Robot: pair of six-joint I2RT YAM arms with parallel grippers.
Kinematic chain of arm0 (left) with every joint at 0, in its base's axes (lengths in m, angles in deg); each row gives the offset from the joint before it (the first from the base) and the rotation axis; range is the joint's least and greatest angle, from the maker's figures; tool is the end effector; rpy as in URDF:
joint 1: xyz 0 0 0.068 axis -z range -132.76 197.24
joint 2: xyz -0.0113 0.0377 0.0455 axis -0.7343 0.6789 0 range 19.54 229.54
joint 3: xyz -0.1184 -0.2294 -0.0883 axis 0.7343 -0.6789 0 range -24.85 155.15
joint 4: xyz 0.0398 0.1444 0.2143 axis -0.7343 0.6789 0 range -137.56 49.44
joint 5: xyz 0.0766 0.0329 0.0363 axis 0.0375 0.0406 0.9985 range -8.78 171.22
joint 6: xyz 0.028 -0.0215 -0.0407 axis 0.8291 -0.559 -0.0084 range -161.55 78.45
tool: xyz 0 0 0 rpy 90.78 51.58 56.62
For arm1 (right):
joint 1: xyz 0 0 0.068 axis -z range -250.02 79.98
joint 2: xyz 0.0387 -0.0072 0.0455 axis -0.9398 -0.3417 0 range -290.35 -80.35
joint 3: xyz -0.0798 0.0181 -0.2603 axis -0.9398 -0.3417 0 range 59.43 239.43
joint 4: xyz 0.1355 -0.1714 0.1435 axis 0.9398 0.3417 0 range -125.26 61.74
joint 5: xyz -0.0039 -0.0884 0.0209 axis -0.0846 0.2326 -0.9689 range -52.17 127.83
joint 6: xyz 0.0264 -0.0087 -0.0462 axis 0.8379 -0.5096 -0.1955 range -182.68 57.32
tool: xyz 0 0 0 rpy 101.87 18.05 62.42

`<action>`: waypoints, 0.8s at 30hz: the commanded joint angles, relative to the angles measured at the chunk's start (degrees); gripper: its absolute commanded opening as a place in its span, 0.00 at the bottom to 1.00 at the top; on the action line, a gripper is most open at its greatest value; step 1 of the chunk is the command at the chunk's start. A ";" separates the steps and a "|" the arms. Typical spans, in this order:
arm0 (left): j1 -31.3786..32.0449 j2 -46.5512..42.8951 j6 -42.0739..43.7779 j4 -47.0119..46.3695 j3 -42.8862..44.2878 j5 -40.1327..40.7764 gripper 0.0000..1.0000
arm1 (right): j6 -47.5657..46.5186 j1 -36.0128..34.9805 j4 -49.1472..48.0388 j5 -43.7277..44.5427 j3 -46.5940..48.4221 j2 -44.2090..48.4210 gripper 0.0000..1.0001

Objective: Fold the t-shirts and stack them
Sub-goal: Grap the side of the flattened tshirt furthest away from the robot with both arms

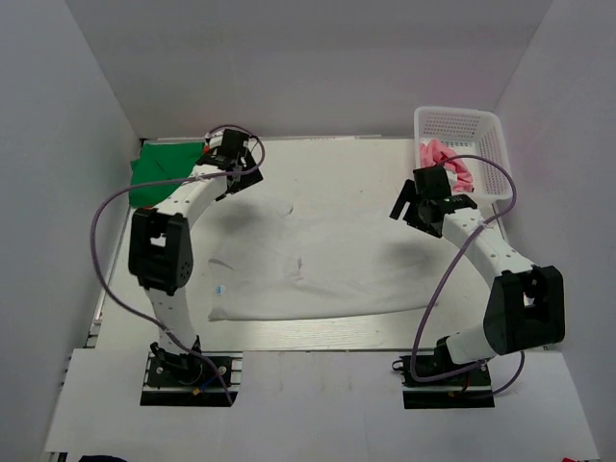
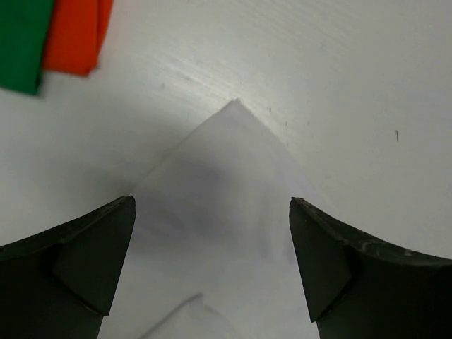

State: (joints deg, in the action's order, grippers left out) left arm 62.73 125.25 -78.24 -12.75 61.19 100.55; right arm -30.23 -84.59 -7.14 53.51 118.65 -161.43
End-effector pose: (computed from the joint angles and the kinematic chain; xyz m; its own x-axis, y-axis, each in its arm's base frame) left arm 0.3934 -0.0967 0.2542 -0.6687 -0.3998 -0.6268 -0.4152 0.9002 -0.1312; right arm 0.2912 0.0658 0.2559 -0.6651 0.3608 -0.6538 0.3352 0.9266 0.1704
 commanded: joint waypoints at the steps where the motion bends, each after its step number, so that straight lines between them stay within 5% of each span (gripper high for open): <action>1: -0.90 7.90 3.81 1.66 9.21 2.55 1.00 | -1.24 0.77 1.41 4.79 4.14 -2.58 0.90; 10: -0.90 33.22 7.77 6.50 36.55 1.94 0.83 | -1.25 2.35 3.26 7.79 8.63 -8.04 0.90; 16: -0.90 32.63 7.77 4.40 29.47 -0.08 0.57 | -1.15 2.79 2.29 6.64 11.26 -12.26 0.90; 17: -0.90 32.11 7.77 4.39 28.23 -0.08 0.39 | -1.07 2.88 2.20 6.73 11.53 -13.39 0.90; 18: -0.90 30.97 7.77 3.61 25.87 -0.87 0.32 | -0.98 2.79 2.46 7.16 12.75 -15.14 0.90; 24: -0.90 26.75 6.72 3.07 19.26 -0.35 0.19 | 1.21 2.35 2.47 6.91 16.01 -19.90 0.90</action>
State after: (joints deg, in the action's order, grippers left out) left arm 61.97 154.30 -71.09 -13.52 84.25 101.58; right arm -30.84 -82.05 -4.49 59.63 131.35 -179.75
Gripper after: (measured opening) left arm 0.201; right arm 0.902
